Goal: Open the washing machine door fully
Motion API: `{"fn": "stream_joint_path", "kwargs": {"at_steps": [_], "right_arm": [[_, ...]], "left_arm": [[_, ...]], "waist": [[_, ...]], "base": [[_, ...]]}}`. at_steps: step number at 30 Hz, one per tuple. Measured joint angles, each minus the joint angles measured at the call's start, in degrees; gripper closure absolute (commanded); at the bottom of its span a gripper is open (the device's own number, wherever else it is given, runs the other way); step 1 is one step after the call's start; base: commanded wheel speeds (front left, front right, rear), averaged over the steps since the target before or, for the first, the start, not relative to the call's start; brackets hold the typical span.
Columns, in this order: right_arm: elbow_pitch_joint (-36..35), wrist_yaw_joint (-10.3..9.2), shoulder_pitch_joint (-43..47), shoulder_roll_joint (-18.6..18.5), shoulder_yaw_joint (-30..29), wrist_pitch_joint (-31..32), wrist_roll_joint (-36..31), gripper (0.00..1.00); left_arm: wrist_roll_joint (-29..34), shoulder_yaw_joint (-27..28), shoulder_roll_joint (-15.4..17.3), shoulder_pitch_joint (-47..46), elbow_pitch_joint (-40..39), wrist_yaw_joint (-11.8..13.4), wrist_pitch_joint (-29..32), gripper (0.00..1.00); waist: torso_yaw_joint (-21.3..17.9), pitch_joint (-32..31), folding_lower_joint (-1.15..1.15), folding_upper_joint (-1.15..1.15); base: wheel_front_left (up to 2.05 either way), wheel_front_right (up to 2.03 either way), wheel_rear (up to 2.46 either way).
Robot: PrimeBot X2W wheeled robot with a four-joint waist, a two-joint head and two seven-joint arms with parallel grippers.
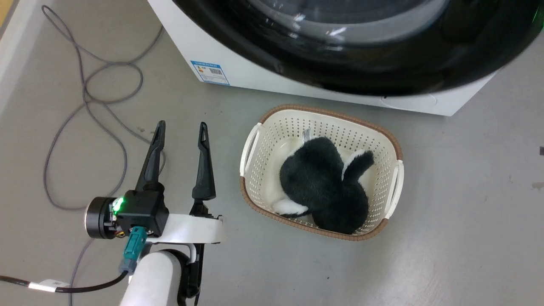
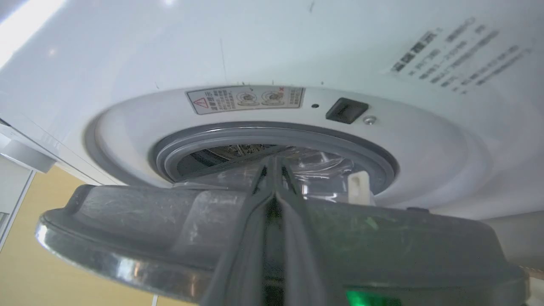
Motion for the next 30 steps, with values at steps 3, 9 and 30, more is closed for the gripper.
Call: {"fn": "stream_joint_path", "kwargs": {"at_steps": [3,9,30], "right_arm": [[-1.03,0.01,1.43,0.77,0.63,0.74,0.23,1.00],[-5.47,0.02,6.42,2.19,3.12,3.92,0.33,1.00],[-24.59,0.05,28.85,7.90,10.40,12.82,3.47,1.00]], "left_arm": [[0.01,0.07,-0.01,0.01,0.07,-0.03,0.00,0.00],[0.08,0.36,-0.01,0.11,0.37,-0.05,0.00,0.00],[1.53,1.58,-0.02,4.07,2.02,-1.18,0.00,0.00]], "waist": [[-0.17,-0.55,0.00,0.00],[-0.51,-2.17,0.00,0.00],[-2.20,-10.03,-0.01,0.00]], "base": [[0.00,0.00,0.00],[0.00,0.00,0.00],[0.00,0.00,0.00]]}}
